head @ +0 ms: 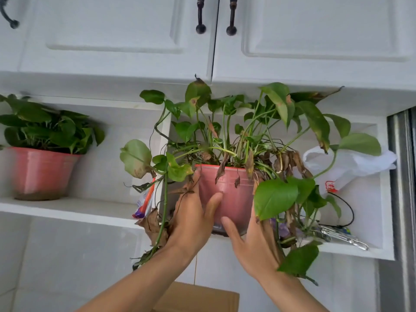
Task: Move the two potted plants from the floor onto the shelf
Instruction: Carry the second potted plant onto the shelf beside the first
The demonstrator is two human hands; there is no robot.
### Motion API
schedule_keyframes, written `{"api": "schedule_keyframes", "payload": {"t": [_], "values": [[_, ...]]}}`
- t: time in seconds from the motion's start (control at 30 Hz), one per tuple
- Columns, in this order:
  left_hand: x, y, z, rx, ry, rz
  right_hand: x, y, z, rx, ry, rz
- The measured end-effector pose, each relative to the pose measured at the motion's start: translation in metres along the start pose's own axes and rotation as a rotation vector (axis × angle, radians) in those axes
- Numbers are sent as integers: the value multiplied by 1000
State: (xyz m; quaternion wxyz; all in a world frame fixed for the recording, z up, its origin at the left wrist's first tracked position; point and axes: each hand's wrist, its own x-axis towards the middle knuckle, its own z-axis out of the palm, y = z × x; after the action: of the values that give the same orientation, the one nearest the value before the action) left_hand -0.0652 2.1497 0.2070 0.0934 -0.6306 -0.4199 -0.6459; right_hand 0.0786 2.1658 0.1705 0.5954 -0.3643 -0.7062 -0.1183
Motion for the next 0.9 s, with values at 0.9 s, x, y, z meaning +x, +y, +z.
{"api": "schedule_keyframes", "payload": {"t": [0.9], "values": [[38, -38, 29, 76, -159, -96, 31, 11, 21, -350, -165, -21]]}}
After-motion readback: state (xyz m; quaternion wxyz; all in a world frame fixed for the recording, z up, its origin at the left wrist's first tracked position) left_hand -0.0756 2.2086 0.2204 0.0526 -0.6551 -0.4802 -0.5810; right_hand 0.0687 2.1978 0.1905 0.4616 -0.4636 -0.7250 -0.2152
